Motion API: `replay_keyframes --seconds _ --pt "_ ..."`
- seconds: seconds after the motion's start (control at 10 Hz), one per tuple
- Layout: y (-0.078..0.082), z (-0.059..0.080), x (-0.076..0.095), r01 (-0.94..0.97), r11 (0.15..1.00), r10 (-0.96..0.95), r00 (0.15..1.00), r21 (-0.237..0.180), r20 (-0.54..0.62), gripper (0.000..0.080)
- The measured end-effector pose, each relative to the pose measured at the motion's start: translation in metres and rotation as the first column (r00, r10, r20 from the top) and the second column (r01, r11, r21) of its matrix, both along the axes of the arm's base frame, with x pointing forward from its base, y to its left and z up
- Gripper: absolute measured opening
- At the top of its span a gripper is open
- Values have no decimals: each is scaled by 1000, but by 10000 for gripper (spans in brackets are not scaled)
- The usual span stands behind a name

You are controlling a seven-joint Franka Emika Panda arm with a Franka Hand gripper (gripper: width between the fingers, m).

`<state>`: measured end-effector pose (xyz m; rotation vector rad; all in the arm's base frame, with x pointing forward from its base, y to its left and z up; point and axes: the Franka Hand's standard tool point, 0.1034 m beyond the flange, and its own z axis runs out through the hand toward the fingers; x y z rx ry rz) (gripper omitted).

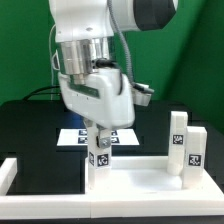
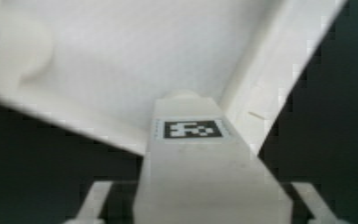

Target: Assemble desk

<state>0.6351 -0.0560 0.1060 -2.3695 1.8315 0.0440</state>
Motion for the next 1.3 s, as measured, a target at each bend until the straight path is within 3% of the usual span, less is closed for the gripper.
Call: replay_keyframes --seconds 0.2,0.3,0.7,1.1,1.2,1.3 --pt "1 -2 2 306 951 -304 952 51 -38 292" --pt "2 -1 3 430 901 -428 902 56 -55 292" --pt "0 -1 3 550 834 -546 834 49 -77 296" --pt "0 -2 2 558 828 -554 829 45 -79 302" --pt "2 2 4 557 829 -553 830 49 -73 471" --pt "5 14 7 553 831 -550 833 63 -59 607"
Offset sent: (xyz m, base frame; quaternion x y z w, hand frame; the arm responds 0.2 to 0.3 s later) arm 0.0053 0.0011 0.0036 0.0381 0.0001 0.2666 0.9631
